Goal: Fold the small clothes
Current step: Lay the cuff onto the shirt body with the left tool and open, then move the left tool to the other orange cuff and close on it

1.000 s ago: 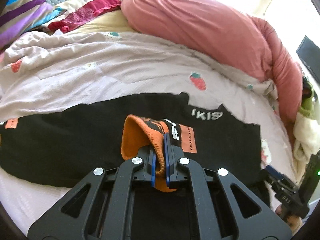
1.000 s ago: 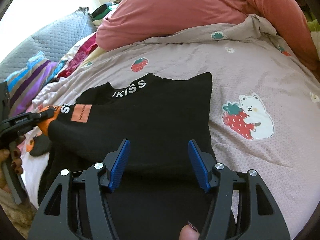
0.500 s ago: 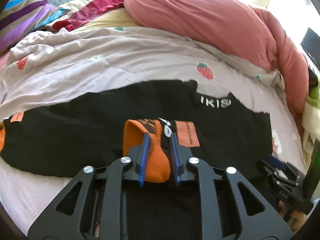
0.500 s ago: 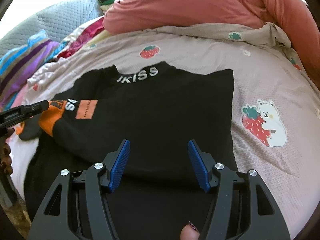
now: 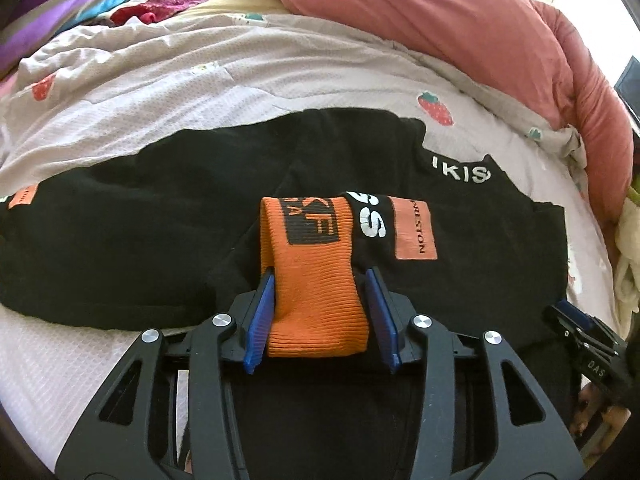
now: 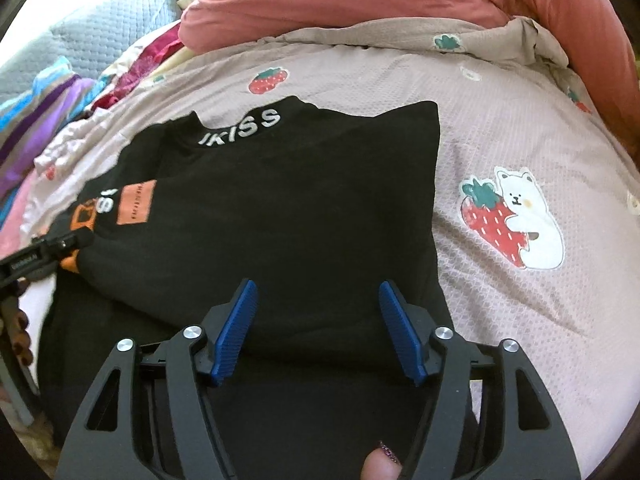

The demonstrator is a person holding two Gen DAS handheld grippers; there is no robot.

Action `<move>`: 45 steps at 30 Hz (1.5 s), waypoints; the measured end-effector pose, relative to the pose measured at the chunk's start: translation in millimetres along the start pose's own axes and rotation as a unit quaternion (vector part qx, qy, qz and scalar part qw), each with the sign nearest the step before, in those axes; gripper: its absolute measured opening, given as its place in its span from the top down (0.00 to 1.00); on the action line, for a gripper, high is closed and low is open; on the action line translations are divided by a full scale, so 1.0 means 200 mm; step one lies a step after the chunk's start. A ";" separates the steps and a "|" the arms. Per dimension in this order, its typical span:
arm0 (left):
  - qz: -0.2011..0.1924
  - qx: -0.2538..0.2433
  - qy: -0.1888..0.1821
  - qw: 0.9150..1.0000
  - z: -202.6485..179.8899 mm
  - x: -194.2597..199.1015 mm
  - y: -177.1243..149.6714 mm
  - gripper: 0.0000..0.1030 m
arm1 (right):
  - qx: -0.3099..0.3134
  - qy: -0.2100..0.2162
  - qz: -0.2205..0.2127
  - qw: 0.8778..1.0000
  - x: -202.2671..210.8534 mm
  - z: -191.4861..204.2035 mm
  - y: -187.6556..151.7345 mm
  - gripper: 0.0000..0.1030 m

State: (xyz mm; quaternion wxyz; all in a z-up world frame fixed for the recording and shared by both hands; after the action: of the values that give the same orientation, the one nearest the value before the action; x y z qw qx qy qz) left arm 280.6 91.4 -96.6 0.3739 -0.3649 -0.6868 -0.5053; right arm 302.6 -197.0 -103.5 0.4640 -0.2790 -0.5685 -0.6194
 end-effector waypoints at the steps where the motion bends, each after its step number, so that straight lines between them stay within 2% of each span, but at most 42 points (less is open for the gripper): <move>1: -0.004 0.000 0.001 1.000 0.01 0.02 0.00 0.64 | -0.001 0.006 -0.002 1.000 0.02 0.01 0.00 0.37; 3: -0.010 0.002 -0.003 1.000 0.02 0.06 0.00 0.64 | 0.002 0.014 -0.006 1.000 0.05 0.03 0.00 0.36; 5: -0.016 0.004 -0.005 1.000 0.03 0.10 0.00 0.64 | 0.006 0.018 -0.010 1.000 0.08 0.06 0.00 0.26; 6: -0.019 0.004 -0.005 1.000 0.03 0.13 0.00 0.63 | 0.007 0.020 -0.013 1.000 0.09 0.07 0.00 0.24; 10: -0.031 0.005 -0.005 0.999 0.04 0.20 -0.01 0.48 | 0.012 0.032 -0.027 0.999 0.16 0.13 0.01 0.23; 13: -0.042 0.004 -0.004 0.999 0.06 0.26 -0.02 0.44 | 0.014 0.039 -0.035 0.999 0.20 0.17 0.02 0.15; 15: -0.050 0.004 0.001 0.999 0.07 0.29 -0.02 0.33 | 0.018 0.043 -0.043 0.998 0.23 0.20 0.03 0.13; 18: -0.060 0.008 0.003 0.998 0.11 0.35 -0.03 0.29 | 0.027 0.048 -0.049 0.997 0.26 0.25 0.04 0.09; 19: -0.063 0.009 0.006 0.998 0.12 0.36 -0.03 0.23 | 0.030 0.050 -0.052 0.997 0.27 0.27 0.04 0.08; 22: -0.076 0.013 0.024 0.997 0.18 0.41 -0.04 0.20 | 0.040 0.056 -0.057 0.996 0.30 0.33 0.04 0.07; 25: -0.083 0.022 0.024 0.996 0.23 0.43 -0.06 0.15 | 0.048 0.062 -0.061 0.995 0.32 0.39 0.05 0.06; 33: -0.094 0.056 0.039 0.993 0.42 0.49 -0.11 0.11 | 0.077 0.075 -0.070 0.992 0.34 0.58 0.04 0.05; 45: -0.115 0.120 0.061 0.984 0.74 0.59 -0.14 0.10 | 0.124 0.098 -0.084 0.984 0.35 0.88 0.07 0.04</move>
State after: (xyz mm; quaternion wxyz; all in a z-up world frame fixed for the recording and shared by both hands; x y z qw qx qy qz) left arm 181.5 243.0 -35.3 0.3960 -0.2046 -0.7555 -0.4800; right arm 253.3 -44.2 -1.7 0.4951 -0.1086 -0.6142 -0.6049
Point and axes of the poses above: each gripper's, at about its wrist camera, not at the fingertips, and x roughly against the way its jaws point, z to its left, y to its top, the point moved 8 cm from there along -x, roughly the way its jaws point, and after that the axes turned 4 degrees about z, right-handed, at the moved point
